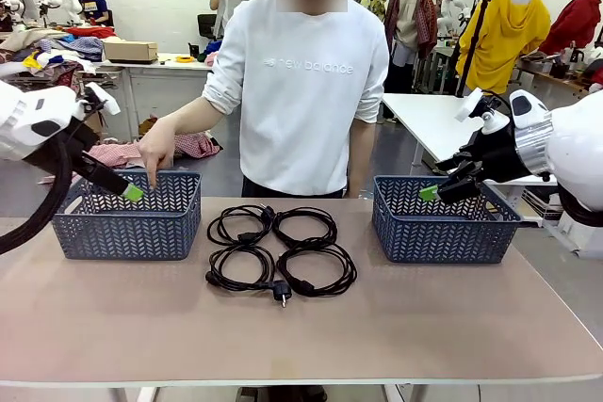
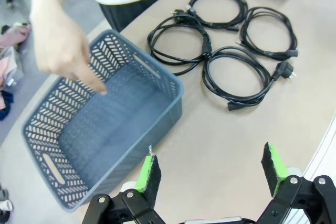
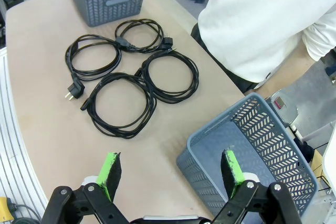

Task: Organize the cables according to human instructions.
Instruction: Pick up a bundle of cables and place it in the basket indicated by the human.

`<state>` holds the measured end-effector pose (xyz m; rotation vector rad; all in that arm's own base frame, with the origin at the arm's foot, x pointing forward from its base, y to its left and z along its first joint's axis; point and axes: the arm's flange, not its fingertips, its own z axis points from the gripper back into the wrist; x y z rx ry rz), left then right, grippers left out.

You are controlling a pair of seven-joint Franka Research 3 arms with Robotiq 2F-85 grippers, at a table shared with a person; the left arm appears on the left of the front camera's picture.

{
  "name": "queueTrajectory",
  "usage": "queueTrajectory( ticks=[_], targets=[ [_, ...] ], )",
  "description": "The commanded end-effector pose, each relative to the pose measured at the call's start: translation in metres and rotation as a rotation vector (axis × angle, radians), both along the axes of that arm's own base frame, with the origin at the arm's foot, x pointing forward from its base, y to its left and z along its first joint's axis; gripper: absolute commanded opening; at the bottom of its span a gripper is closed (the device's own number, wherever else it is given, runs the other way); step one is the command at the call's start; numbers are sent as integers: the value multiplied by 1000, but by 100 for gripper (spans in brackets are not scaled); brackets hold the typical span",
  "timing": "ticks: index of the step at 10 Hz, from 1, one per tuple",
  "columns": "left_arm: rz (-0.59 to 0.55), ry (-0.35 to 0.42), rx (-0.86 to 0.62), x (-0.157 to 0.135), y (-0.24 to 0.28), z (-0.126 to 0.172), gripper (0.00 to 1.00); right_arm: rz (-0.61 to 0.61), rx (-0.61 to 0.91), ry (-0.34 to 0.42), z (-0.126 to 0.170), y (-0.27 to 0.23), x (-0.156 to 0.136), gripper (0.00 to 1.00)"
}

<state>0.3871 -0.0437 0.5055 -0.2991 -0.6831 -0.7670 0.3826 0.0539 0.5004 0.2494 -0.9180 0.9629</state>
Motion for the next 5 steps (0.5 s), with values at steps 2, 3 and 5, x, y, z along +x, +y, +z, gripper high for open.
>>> queueTrajectory(
  ticks=[2, 3, 5],
  targets=[
    [-158, -11, 180, 25, -46, 9, 100, 1, -1, -8, -1, -1, 1, 100],
    [-210, -11, 244, 34, -68, 8, 100, 1, -1, -8, -1, -1, 1, 100],
    [-343, 25, 385, 51, -122, -5, 100, 1, -1, -8, -1, -1, 1, 100]
  ],
)
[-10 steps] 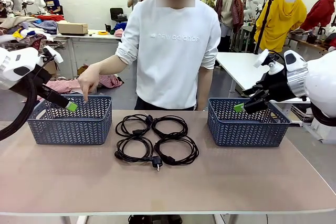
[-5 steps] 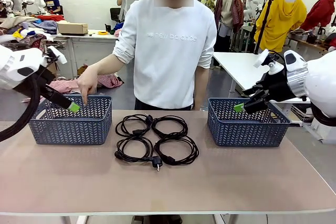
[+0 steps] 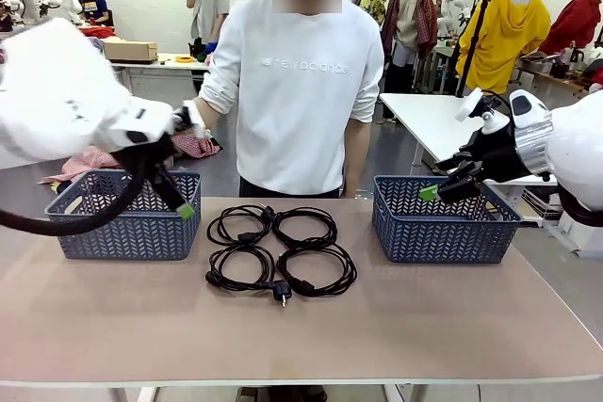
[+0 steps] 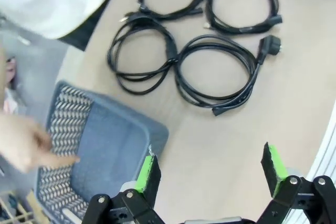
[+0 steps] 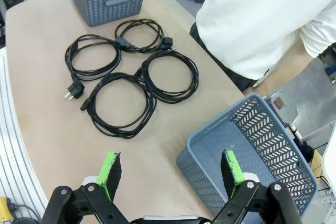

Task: Organize the cables according to human instructions.
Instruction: Pick up a bundle of cables and place it in the basket indicated by the human.

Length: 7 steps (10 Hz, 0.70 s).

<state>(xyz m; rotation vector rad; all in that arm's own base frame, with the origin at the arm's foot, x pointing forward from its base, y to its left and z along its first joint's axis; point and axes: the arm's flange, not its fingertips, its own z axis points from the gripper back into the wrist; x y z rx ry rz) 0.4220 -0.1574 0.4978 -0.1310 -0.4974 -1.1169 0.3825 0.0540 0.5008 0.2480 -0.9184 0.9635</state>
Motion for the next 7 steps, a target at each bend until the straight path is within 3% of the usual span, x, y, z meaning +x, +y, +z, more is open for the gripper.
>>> queueTrajectory(
  ticks=[1, 4, 7],
  targets=[
    [-111, 17, 137, 22, -31, -7, 100, 1, 0, -7, -1, -1, 1, 100],
    [-211, 63, 238, 33, -86, -44, 100, 1, 0, -7, -1, -1, 1, 100],
    [-256, 139, 259, 28, -107, -81, 100, 1, 0, -7, -1, -1, 1, 100]
  ],
)
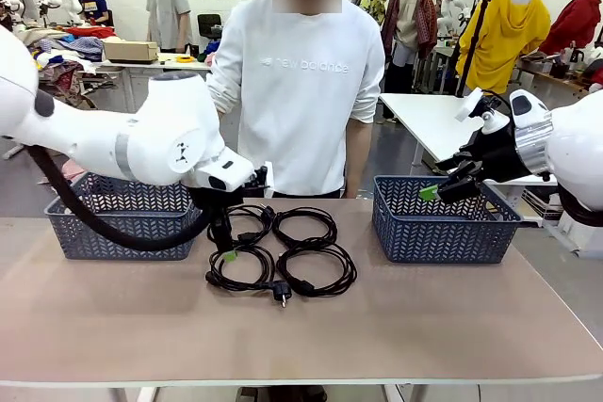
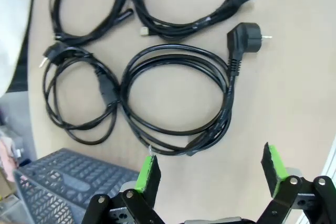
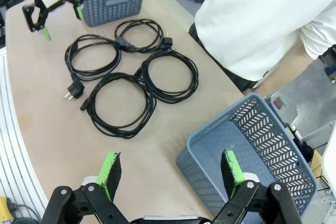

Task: Organize the cables according to human instructions.
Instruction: Pick up a bundle of cables and place it in the basket indicated by the human.

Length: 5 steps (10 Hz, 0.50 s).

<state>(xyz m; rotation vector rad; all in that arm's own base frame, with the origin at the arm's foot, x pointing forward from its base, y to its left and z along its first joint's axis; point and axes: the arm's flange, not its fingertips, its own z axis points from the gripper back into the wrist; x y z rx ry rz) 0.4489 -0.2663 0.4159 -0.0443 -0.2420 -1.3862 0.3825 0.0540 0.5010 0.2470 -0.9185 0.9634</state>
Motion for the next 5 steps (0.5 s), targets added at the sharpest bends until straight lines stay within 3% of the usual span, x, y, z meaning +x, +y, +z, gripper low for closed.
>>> queueTrajectory(
  ticks=[1, 3, 5],
  targets=[
    [-23, 39, 20, -3, -2, -7, 100, 2, 1, -6, -1, -1, 1, 100],
    [-25, 62, 22, -14, -4, -18, 100, 2, 1, -6, -1, -1, 1, 100],
    [-17, 35, 17, -5, -8, -16, 100, 2, 1, -6, -1, -1, 1, 100]
  ],
)
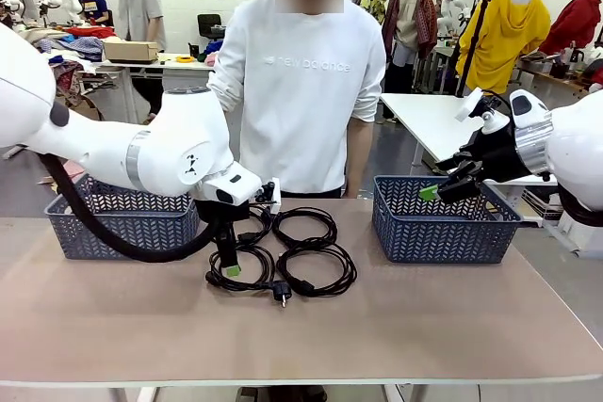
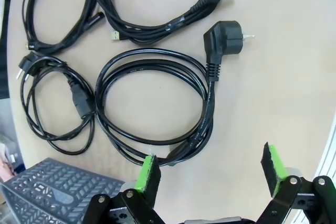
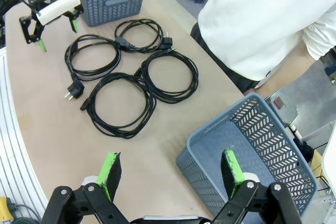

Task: Organize the cables according to human instructions.
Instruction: Pick up a bundle of cables and place it in the basket indicated by the human.

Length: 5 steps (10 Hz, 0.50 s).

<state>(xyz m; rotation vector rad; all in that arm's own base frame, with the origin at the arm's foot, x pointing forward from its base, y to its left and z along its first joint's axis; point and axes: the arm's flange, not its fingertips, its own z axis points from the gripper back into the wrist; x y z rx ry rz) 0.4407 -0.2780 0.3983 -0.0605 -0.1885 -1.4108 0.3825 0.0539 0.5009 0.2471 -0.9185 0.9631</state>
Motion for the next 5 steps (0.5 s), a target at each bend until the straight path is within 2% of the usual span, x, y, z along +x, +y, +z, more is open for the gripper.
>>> queueTrajectory(
  ticks=[1, 5],
  targets=[
    [7, -10, -5, 3, 4, 2, 100, 2, 1, -7, -1, -1, 1, 100],
    [7, -3, -2, 3, 3, 1, 100, 2, 1, -7, -1, -1, 1, 100]
  ],
)
